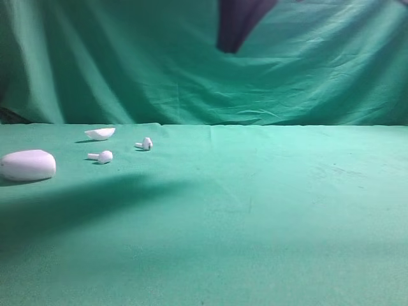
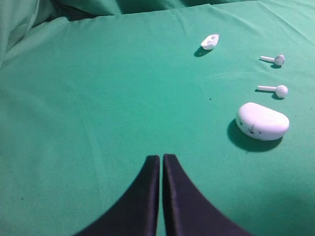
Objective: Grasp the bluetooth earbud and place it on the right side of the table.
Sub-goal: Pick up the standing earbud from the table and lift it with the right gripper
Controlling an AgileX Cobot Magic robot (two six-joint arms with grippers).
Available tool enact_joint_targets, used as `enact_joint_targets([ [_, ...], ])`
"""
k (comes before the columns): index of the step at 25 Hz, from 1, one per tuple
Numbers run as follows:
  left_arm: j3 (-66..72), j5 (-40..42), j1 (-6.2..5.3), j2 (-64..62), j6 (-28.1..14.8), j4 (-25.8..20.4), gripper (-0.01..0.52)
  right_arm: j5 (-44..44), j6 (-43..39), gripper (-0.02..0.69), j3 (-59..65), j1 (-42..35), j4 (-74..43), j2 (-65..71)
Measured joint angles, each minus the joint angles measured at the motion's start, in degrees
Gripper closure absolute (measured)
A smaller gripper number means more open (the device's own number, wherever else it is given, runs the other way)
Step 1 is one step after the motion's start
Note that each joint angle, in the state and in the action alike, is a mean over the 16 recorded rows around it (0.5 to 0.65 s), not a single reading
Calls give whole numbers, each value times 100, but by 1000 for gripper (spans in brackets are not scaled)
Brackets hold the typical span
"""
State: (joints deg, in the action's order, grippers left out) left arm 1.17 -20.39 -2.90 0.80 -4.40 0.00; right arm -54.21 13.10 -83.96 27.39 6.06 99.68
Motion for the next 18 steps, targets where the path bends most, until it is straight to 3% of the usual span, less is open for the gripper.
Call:
enact_joint_targets([
  [18, 0, 0, 0, 0, 0, 0, 514, -777, -416, 298, -3859, 1086, -424, 3338],
])
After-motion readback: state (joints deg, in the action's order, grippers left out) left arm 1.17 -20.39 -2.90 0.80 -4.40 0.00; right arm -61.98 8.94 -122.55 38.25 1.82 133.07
